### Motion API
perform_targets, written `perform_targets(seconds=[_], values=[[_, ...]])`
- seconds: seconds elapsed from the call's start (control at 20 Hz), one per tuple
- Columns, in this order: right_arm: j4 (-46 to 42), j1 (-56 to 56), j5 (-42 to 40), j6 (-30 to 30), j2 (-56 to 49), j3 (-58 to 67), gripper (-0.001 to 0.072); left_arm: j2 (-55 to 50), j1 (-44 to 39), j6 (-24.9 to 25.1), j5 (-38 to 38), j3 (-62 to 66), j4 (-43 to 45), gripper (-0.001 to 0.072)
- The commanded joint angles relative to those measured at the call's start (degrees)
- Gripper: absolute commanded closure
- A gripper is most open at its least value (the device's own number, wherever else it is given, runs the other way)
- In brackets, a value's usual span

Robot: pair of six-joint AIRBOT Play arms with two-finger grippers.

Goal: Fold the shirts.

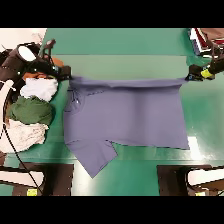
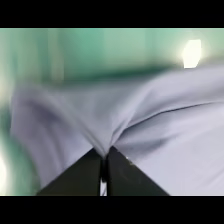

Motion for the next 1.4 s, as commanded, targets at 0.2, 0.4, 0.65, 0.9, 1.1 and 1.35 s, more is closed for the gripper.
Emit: perform_targets(seconds=[0.2,0.4,0.65,0.9,1.1,1.35], values=[[0.5,0.24,-4.68,-0.42,6.29,-17.99,0.0381,-0.22,0.0,-2.36,-5.05,-11.56,3.28,0.0155],[2.14,-0.79,-2.47,-0.26,10.38,-19.8,0.0278,6.69,-0.02,-2.75,-6.88,-14.34,4.55,0.0283],[2.32,-4.52,-4.66,-0.26,21.79,-26.03,0.0277,29.0,-0.33,-7.04,-11.91,-37.05,6.05,0.0283],[3.28,-5.62,-6.78,-0.26,26.1,-27.85,0.0277,44.48,-6.16,-14.25,-12.28,-55.36,-0.28,0.0283],[3.28,-3.78,-6.73,-0.24,26.36,-27.82,0.0277,44.44,-11.45,-15.17,-7.72,-60.57,-5.11,0.0283],[3.34,-1.75,-6.73,-0.24,26.36,-27.82,0.0277,44.44,-15.04,-16.94,-8.48,-62.38,-4.85,0.0283]])
